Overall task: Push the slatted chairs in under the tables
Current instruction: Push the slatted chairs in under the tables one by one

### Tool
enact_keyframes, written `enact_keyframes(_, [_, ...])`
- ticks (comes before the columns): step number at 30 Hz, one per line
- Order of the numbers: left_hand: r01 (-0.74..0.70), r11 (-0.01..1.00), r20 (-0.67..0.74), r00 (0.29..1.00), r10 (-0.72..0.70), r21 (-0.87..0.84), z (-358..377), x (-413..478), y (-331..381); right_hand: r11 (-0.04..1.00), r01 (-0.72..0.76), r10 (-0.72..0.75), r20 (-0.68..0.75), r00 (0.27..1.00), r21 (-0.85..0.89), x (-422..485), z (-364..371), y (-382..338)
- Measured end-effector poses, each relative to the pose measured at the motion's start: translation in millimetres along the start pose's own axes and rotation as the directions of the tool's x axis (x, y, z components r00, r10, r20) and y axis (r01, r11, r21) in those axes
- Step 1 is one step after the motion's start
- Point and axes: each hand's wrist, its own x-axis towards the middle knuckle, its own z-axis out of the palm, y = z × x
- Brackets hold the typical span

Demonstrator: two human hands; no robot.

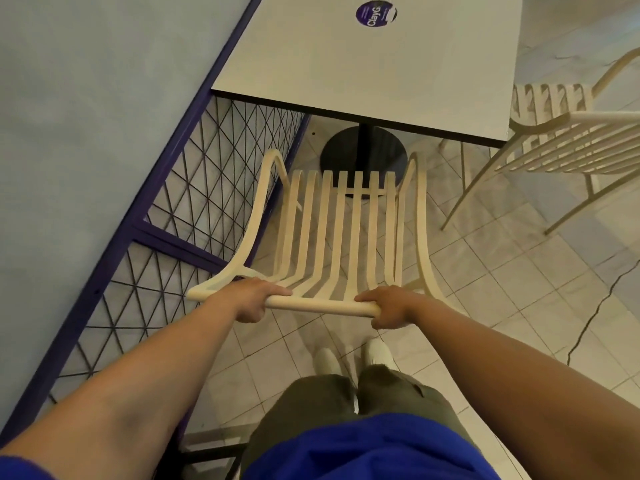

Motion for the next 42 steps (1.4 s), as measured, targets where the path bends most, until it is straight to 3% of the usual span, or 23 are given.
enact_keyframes(8, [-0.044, 0.999, 0.081, 0.996, 0.042, 0.029, -1.0, 7.8, -6.4, 0.984, -0.119, 0.111, -0.070, 0.991, -0.131, -1.4, 6.1, -15.2])
enact_keyframes(18, [-0.203, 0.975, 0.142, 0.972, 0.189, 0.090, -9.2, 11.4, -21.6, 0.950, -0.307, 0.297, -0.130, 0.946, -0.062, -0.9, 13.3, -34.4])
enact_keyframes(25, [-0.194, 0.970, 0.181, 0.969, 0.167, 0.146, -29.5, 4.8, -61.1, 0.963, -0.269, 0.266, -0.117, 0.957, -0.015, 10.6, 19.9, -75.9])
enact_keyframes(33, [-0.180, 0.967, 0.129, 0.979, 0.158, 0.182, -45.9, 3.6, -103.5, 0.969, -0.231, 0.241, -0.152, 0.959, 0.081, 33.9, 29.5, -117.3])
enact_keyframes(42, [-0.182, 0.972, 0.132, 0.978, 0.163, 0.147, -43.6, 11.1, -120.9, 0.969, -0.231, 0.241, -0.125, 0.962, 0.088, 23.1, 31.7, -104.9])
